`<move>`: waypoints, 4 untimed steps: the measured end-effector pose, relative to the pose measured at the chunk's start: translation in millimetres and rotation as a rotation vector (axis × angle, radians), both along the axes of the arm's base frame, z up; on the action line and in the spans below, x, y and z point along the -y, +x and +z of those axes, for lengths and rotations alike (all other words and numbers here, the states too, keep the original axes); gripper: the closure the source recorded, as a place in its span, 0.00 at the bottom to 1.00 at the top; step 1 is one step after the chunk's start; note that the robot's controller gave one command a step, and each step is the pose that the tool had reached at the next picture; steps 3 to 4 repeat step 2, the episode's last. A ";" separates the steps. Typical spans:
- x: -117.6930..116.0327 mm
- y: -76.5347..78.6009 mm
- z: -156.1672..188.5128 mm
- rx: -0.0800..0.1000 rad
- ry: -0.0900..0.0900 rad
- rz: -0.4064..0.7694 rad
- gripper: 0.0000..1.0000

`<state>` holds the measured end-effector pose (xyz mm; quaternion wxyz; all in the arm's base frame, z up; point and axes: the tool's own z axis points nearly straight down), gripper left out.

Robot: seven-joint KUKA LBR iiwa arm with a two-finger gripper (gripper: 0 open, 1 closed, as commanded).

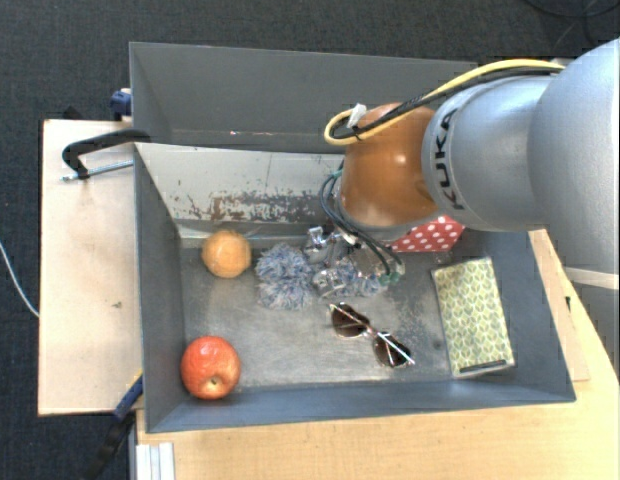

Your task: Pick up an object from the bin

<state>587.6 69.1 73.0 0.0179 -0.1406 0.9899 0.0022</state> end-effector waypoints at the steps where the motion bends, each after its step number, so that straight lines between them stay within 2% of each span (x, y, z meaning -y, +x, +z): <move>1: 0.0 -1.9 5.0 -0.012 -0.002 0.005 1.00; 2: 0.7 -4.6 20.1 -0.027 -0.007 0.003 1.00; 4: 0.7 -4.6 20.1 -0.027 -0.007 0.003 1.00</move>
Offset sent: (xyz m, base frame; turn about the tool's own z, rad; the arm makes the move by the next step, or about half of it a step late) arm 0.0001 0.0001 0.0214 0.0000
